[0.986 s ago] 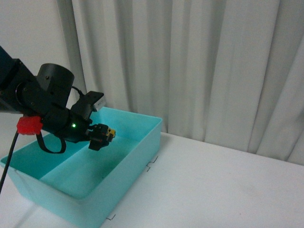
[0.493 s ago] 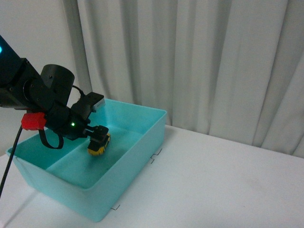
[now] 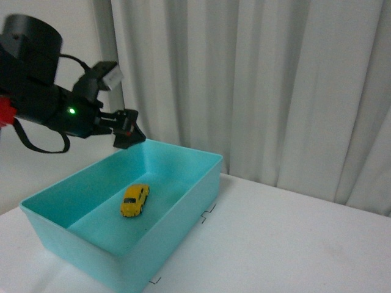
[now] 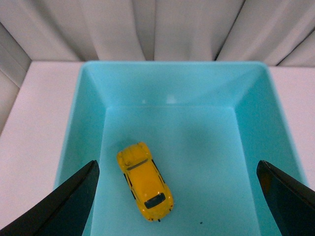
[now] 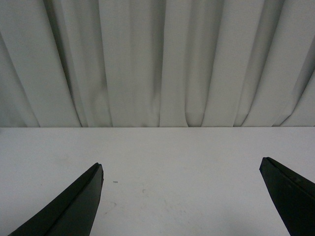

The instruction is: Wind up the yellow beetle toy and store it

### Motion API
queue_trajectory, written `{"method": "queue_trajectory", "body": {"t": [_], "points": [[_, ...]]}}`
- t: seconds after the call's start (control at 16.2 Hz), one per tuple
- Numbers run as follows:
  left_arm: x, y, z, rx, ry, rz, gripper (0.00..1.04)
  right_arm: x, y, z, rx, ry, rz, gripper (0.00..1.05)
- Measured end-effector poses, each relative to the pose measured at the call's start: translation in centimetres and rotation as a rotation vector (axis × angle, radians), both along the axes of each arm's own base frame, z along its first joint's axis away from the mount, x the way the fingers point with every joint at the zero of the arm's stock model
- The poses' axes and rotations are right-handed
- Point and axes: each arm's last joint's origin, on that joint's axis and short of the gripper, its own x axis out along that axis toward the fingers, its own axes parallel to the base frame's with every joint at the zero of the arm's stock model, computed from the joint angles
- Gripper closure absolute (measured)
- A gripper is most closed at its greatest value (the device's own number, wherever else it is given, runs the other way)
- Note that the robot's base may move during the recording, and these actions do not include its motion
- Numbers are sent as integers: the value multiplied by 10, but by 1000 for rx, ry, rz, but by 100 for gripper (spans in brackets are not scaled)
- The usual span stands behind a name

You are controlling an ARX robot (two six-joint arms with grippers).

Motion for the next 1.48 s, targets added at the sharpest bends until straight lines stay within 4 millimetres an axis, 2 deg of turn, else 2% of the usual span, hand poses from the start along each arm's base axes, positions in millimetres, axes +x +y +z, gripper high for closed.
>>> {"method": "queue_trajectory", "body": {"t": [0.06, 0.12, 0.18, 0.31, 0.37, 0.43, 0.49, 0.55, 0.86, 0.99, 1.29, 1.48], "points": [[-14, -3, 14, 11, -173, -8, 11, 0, 0, 0, 0, 0, 0, 7], [-36, -14, 24, 32, -351, 5, 22, 0, 0, 0, 0, -1, 0, 7], [-71, -37, 27, 28, -474, -5, 35, 0, 0, 0, 0, 0, 0, 7], [-136, -63, 16, -29, -468, -24, 58, 0, 0, 0, 0, 0, 0, 7], [-163, -64, 6, -41, -462, -7, 69, 0, 0, 0, 0, 0, 1, 7], [-189, -62, -4, -41, -482, 24, 82, 0, 0, 0, 0, 0, 0, 7], [-198, -68, -8, -26, -504, 39, 93, 0, 0, 0, 0, 0, 0, 7], [-201, -81, -7, -22, -531, -5, 103, 0, 0, 0, 0, 0, 0, 7], [-210, -115, -20, -6, -557, -10, 103, 0, 0, 0, 0, 0, 0, 7], [-219, -120, -30, -10, -526, 3, 103, 0, 0, 0, 0, 0, 0, 7], [-221, -123, -28, -3, -573, -2, 103, 0, 0, 0, 0, 0, 0, 7], [-220, -134, -34, -13, -554, -27, 103, 0, 0, 0, 0, -1, 0, 7]]}}
